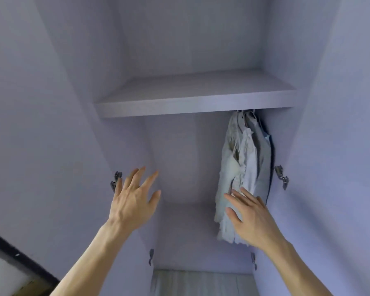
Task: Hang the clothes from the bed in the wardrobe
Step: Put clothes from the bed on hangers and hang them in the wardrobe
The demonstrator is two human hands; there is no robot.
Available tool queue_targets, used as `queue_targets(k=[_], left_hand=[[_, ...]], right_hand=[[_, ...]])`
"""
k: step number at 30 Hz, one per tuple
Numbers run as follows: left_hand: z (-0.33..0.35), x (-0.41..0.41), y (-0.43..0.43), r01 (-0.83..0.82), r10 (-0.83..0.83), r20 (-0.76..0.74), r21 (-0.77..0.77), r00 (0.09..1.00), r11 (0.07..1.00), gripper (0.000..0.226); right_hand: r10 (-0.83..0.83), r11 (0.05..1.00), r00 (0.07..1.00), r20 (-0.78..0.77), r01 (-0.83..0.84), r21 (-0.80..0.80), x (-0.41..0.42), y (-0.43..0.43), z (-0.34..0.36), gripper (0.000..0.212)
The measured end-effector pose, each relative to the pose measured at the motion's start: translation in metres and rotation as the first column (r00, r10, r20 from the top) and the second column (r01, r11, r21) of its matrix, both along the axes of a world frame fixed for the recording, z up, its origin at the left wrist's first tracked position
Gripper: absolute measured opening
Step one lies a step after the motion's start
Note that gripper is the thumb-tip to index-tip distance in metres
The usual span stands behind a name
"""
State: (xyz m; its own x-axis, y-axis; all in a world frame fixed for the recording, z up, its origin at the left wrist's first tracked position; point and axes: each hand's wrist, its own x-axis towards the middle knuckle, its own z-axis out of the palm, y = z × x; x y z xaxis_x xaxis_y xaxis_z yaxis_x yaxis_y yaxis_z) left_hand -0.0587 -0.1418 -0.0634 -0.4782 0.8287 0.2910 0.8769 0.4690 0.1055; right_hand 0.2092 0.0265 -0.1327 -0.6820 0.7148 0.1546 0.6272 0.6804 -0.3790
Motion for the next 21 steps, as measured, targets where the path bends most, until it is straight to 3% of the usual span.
queue_targets(k=[6, 14, 18, 21], left_hand=[[0.028, -0.031, 0.094, 0.131, -0.122, -0.11, 0.086, 0.987, 0.988, 0.063], [0.069, -0.066, 0.199, 0.166, -0.101, -0.232, 0.282, 0.967, 0.945, 0.073], [0.076, -0.086, 0.25, 0.12, -0.06, -0.209, 0.286, 0.976, 0.951, 0.068], [0.059, -0.097, 0.277, 0.093, -0.047, -0.173, 0.269, 0.984, 0.959, 0.065]], right_hand=[[-0.121, 0.993, 0.993, -0.006, 0.121, 0.009, 0.009, 0.044, 0.005, 0.048], [-0.157, 0.982, 0.985, -0.074, 0.147, -0.118, -0.023, 0.144, 0.01, 0.054], [-0.181, 0.967, 0.983, -0.024, 0.173, -0.186, -0.052, 0.2, 0.022, 0.059], [-0.216, 0.935, 0.973, -0.076, 0.184, -0.304, -0.073, 0.238, 0.025, 0.065]])
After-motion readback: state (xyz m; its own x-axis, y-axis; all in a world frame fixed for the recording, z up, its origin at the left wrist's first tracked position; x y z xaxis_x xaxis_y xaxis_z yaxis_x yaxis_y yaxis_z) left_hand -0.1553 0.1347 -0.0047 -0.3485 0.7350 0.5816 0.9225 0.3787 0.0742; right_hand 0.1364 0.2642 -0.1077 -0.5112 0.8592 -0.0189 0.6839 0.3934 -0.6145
